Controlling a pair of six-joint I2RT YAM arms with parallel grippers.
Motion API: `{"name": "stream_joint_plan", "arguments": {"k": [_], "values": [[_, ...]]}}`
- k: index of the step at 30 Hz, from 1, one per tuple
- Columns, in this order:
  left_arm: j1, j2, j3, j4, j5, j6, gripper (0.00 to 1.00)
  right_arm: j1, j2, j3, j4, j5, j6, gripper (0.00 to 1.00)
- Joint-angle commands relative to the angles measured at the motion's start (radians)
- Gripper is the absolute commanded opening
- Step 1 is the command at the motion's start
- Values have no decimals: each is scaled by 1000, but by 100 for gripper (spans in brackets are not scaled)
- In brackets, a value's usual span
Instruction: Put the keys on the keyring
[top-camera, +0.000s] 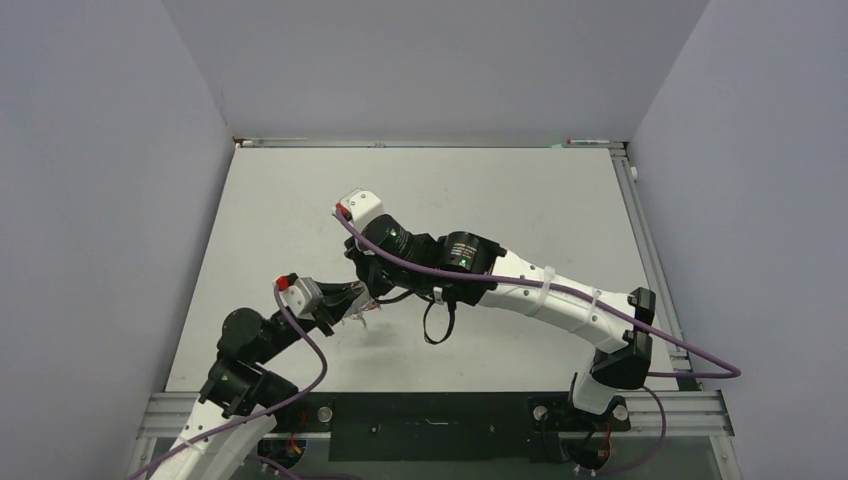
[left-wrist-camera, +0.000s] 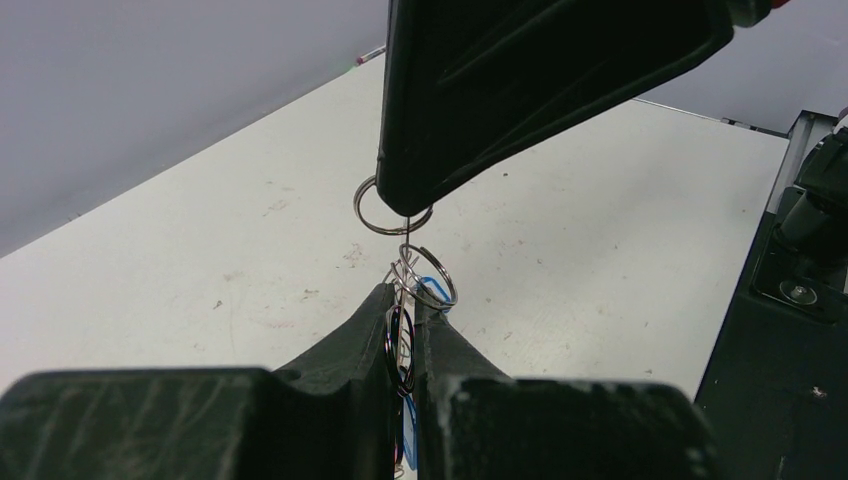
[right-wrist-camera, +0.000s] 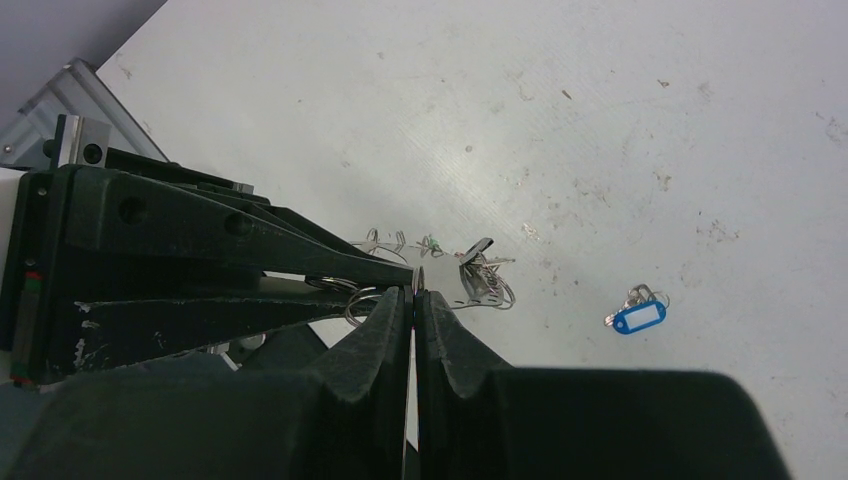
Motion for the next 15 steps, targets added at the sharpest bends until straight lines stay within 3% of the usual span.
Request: {"name": "stream_joint_plan", "arguments": {"k": [1,3,7,10,15], "values": [[-1,-19,35,82,-30,22,0,-16,-24,-7,-40,-6,-21,5],[-2,-19,32,83,-22,23,1,-18,-34,-13,-34,-19,-26,5],[-2,-28,25,94,16,22,41,-19,-58,-53,13,-43,-37,5],[-2,-48,14,113,50,13,64,-20,-74,-82,47,-55,-37,5],[-2,-52,5,142,92,0,77,-18,-90,-104,80,-73,-28,5]]}}
